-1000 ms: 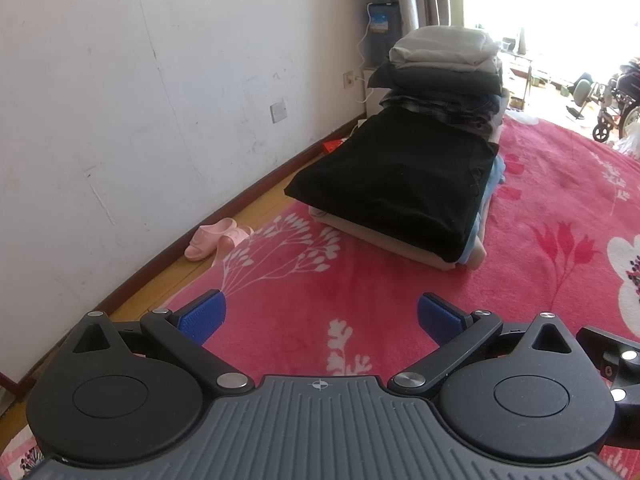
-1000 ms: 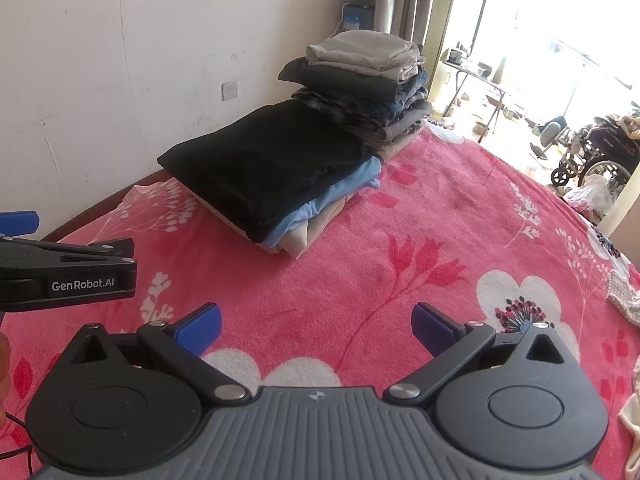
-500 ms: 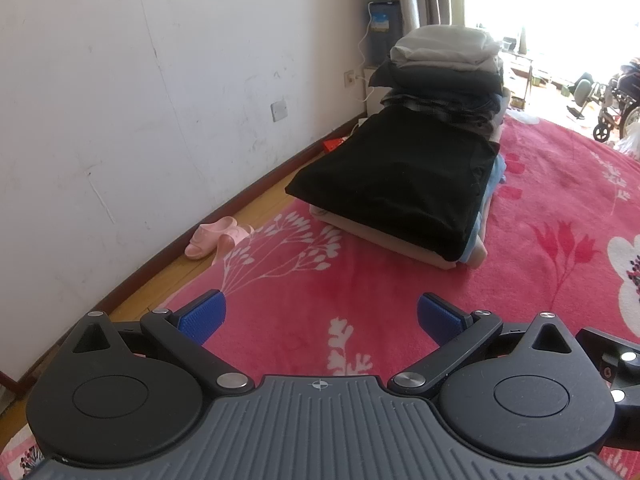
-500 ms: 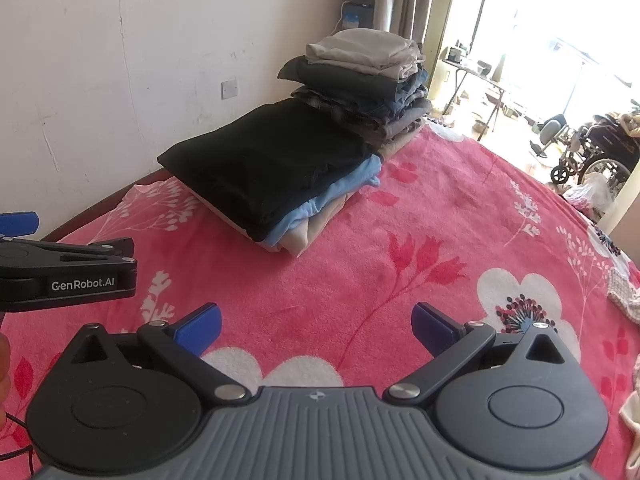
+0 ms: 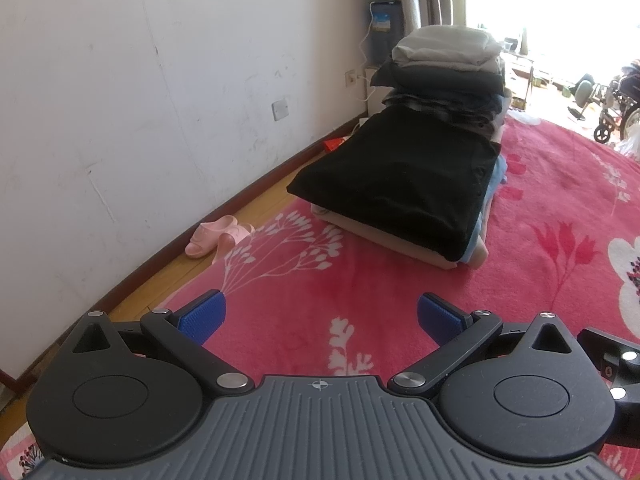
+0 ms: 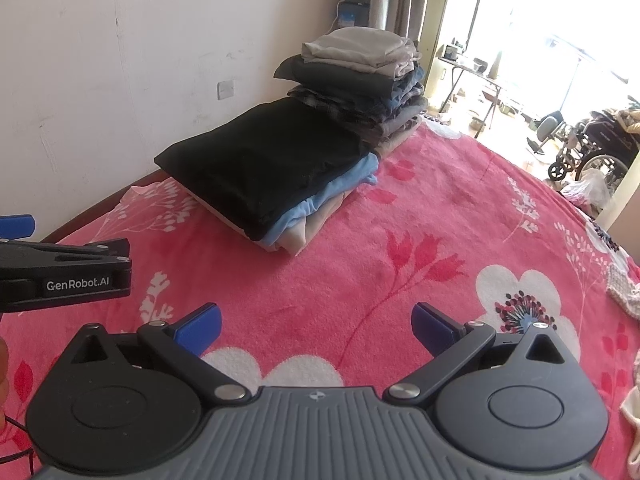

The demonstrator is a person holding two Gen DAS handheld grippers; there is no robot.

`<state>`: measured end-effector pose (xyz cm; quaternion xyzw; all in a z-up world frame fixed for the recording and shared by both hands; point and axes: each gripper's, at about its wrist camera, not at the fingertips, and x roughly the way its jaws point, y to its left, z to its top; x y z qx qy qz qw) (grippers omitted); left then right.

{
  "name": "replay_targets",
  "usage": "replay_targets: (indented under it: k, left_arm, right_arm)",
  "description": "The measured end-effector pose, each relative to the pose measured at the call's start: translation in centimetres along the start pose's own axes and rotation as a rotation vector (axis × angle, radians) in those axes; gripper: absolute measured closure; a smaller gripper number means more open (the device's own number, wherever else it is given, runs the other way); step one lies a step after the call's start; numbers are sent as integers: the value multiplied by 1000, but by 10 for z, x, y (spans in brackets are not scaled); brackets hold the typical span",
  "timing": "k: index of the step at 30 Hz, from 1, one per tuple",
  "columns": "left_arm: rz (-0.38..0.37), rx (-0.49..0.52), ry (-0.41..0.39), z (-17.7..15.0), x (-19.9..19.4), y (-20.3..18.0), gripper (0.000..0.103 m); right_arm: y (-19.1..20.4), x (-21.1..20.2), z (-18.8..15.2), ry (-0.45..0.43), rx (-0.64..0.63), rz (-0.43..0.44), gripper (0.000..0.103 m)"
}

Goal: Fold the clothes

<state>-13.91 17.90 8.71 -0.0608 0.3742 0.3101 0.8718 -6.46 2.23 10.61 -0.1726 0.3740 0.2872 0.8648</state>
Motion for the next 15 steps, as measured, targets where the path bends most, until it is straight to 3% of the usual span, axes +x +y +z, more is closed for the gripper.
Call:
replay_targets:
  k: [15]
  left_arm:
    - [-1, -2, 0, -1, -1, 1, 0]
  right_arm:
    - [2, 1, -1, 10, 2, -3, 0]
